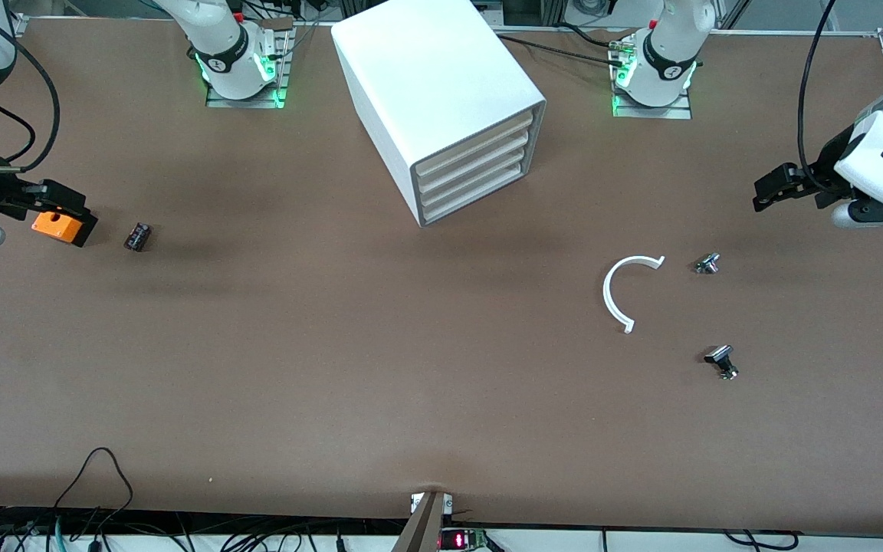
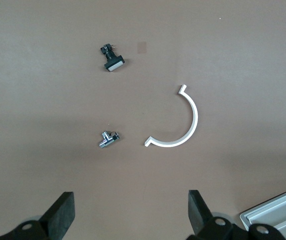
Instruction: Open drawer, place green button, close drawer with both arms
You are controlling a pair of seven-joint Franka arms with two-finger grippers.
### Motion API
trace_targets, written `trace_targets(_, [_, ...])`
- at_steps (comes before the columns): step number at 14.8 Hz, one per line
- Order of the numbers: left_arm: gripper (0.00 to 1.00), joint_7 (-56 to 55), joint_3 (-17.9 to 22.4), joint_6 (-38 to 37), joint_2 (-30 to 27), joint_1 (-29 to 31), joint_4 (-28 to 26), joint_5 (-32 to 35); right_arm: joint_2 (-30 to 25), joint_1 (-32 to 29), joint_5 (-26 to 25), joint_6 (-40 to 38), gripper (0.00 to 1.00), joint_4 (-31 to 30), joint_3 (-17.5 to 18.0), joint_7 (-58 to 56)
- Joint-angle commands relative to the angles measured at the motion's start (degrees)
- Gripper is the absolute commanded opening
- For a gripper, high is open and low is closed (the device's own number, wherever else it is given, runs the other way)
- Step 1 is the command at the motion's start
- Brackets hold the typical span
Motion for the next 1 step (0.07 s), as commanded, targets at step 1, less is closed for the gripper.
trace_targets(1, [1.0, 1.2, -0.6, -2.7, 1.8, 0.1, 3.0, 0.9, -0.8, -0.2, 0.4, -0.4, 1.0, 0.0, 0.2, -0.5])
